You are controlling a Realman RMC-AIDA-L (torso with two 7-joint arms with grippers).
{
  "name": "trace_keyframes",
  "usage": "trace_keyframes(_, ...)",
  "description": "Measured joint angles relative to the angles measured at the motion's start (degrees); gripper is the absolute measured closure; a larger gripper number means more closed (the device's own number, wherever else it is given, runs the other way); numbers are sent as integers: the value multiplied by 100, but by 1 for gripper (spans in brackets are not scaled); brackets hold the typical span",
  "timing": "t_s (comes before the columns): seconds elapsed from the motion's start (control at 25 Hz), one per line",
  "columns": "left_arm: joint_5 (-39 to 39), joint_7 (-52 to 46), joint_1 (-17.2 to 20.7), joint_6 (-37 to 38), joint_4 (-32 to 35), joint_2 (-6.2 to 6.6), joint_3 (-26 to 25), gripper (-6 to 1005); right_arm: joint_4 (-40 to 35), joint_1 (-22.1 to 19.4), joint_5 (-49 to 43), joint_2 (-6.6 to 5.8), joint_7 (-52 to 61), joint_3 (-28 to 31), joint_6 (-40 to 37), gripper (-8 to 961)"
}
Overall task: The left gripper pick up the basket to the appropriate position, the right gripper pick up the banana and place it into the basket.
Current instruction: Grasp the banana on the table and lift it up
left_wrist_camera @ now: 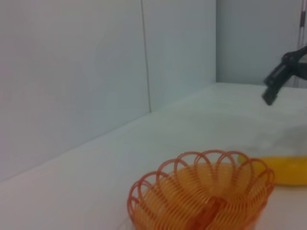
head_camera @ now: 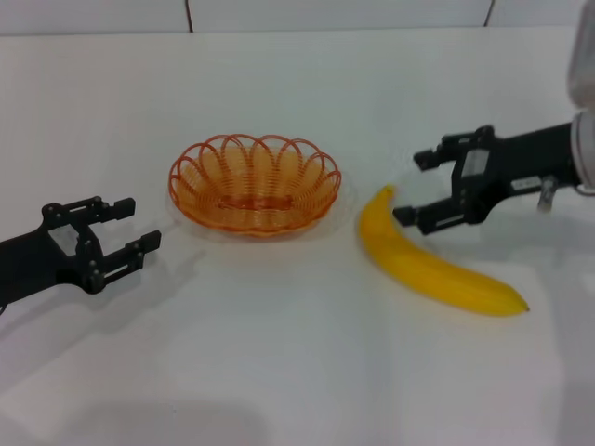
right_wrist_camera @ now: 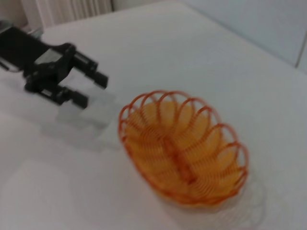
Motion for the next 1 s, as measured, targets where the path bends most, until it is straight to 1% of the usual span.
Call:
trace_keyframes(0.08, 26, 23, 14, -7, -1, 0, 0, 443, -423, -150, -232, -1, 457, -365, 0, 74)
trace_keyframes(0.16, 49, 33, 17, -35, -3, -3, 1, 443, -691, -213, -552, -1, 826, -657, 26, 74)
trace_keyframes(0.28, 49, 35, 8, -129, -51, -8, 0, 443, -755, -158, -1044, -2, 1324, -1039, 98, 74)
trace_keyframes(0.4, 50, 43, -29, -154, -122, -8, 0, 442, -687, -96, -1331, -7, 1568, -1233, 122, 73)
trace_keyframes(0.8, 39, 46, -56, -310, -151, -20, -2, 442, -201, 199, -1451, -19, 1773, -1475, 194, 73)
trace_keyframes(1.0, 32, 48, -67, -310, -155, -22, 0, 441, 149, 385, -1575, -23, 1791, -1492, 291, 94)
